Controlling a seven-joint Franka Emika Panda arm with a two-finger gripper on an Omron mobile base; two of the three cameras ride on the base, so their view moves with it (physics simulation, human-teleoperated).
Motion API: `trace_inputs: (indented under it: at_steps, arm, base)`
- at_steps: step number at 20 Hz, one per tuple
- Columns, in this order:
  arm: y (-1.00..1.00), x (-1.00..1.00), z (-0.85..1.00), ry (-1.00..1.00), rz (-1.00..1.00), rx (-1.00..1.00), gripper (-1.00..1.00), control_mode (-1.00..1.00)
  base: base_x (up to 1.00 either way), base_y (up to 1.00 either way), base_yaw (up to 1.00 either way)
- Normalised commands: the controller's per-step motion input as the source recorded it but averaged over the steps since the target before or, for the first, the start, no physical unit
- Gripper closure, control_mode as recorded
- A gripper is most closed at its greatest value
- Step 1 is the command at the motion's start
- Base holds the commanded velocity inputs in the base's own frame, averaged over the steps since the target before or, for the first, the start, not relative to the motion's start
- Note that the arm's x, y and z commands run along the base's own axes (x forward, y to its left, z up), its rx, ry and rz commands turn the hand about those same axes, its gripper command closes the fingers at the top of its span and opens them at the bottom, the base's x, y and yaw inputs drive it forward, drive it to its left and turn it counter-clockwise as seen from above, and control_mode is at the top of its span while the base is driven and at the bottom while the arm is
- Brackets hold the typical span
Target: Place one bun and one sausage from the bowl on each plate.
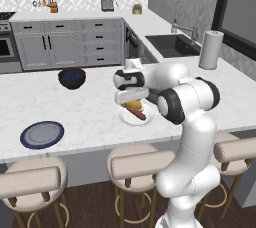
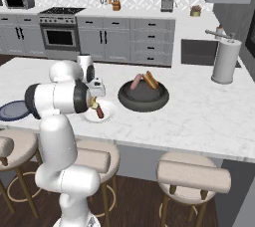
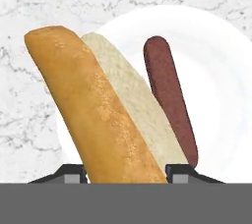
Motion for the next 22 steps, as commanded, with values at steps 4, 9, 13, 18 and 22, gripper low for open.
trace_inputs:
  at_steps: [4,9,13,18,22]
  arm:
    - [0.09,0.19,-0.37,0.00,-0.03,-0.09,1.00,-1.00]
    - [0.00,0.15,-0.26,0.00,-0.04,-0.05,1.00,-1.00]
    - [0.00,0.16,-0.22,0.03,-0.04,-0.01,1.00,-1.00]
    - [0.00,0.18,-0.24,0.01,-0.05,0.00,1.00,-1.00]
    - [-0.13,-0.05,-0.05,0.00,-0.08,0.00,-1.00,-1.00]
  base:
    - [0.00,0.00,0.00]
    - [0.00,0.00,0.00]
    - [0.00,0.00,0.00]
    - [0.00,0.00,0.00]
    - [0.00,0.00,0.00]
